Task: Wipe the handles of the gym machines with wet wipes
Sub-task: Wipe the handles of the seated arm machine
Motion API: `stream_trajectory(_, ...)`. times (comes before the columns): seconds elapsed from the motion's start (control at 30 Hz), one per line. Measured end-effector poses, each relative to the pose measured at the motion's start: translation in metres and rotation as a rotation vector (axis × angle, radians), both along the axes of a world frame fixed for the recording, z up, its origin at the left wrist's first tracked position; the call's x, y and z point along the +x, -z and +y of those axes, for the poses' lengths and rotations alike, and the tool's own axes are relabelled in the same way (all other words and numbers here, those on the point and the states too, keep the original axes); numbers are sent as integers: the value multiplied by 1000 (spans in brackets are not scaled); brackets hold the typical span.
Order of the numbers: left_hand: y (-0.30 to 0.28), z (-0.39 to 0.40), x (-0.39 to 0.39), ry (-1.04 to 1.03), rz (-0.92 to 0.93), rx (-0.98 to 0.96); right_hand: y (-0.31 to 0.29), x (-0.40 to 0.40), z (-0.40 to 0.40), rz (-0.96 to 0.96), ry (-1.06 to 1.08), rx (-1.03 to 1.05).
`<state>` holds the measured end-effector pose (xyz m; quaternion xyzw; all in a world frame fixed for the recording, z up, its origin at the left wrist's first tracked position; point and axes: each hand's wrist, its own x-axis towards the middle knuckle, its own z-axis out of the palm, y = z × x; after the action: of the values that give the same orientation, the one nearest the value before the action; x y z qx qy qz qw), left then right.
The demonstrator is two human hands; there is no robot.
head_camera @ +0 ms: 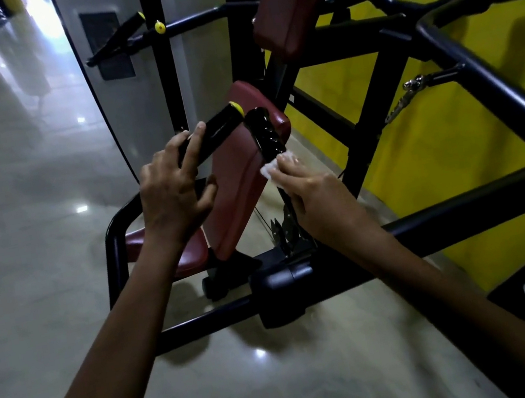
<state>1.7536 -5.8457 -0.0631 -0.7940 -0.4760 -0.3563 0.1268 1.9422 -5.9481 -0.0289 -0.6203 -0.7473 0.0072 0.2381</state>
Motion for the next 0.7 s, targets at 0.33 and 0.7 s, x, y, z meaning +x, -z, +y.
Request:
stream_trajectory(0.33,0,-1,0,-4,-2,10,-6,-6,22,-40,3,-29)
stream_trajectory(0.7,1,-1,0,2,-2,25,-16,-1,38,-84,-44,-28)
